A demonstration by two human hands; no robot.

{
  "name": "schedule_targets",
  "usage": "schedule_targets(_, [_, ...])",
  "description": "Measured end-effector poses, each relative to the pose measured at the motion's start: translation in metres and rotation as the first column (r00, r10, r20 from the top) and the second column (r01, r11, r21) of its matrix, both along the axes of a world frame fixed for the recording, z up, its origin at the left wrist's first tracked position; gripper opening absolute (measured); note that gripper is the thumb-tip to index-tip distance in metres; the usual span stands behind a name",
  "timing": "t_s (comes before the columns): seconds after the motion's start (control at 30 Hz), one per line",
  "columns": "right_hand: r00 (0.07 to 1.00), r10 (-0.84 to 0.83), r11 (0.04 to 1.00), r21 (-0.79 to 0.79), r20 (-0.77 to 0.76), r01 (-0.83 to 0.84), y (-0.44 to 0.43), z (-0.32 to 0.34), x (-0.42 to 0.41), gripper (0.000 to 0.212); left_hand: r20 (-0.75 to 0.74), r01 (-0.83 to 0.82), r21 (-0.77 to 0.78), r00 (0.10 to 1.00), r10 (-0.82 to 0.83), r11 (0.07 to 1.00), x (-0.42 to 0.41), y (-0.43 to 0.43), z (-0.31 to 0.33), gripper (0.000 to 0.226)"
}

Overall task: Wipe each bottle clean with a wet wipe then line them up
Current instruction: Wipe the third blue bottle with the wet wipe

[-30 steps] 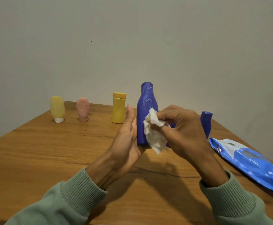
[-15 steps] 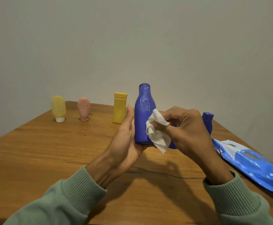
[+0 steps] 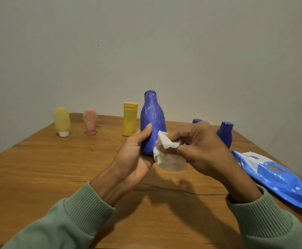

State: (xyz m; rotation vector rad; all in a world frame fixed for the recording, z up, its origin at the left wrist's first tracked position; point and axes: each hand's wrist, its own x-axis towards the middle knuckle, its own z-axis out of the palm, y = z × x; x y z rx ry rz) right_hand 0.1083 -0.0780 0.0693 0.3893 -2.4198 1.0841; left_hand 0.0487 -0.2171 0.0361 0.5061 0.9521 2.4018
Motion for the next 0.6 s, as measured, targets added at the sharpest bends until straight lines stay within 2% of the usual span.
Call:
schedule_targets(0.2, [0.976,-0.142,0.987,-0.098,-0.163,0.127,-0.002,-0.007,-0.009,0.013,-0.055,-0.020,-0.033,0.998,0.018,0.999,0.003,0.000,0.000,0.041])
schedule_targets(0.37, [0.992,-0.076,0.997,0.001,-0.103,0.077,0.002,-0.003,-0.007,0.017,-0.085,-0.026,-0.041,0.996,0.022,0.999,0.004,0.000,0.001,0.040])
schedule_targets(0.43, [0.987,-0.089,0.994,-0.067,-0.134,0.080,0.003,-0.002,-0.007,0.014,-0.104,-0.007,-0.046,0.995,0.002,0.999,0.005,0.000,0.000,0.039])
schedule_targets(0.5, [0.960,-0.162,0.982,-0.130,-0.229,0.135,0.002,-0.004,-0.009,0.011,-0.106,0.012,-0.049,0.994,-0.017,0.999,0.006,0.000,0.000,0.042])
schedule_targets(0.6, [0.935,-0.221,0.971,-0.153,-0.277,0.184,0.000,-0.005,-0.012,0.011,-0.106,0.017,-0.057,0.994,-0.023,0.998,0.005,-0.001,-0.001,0.044])
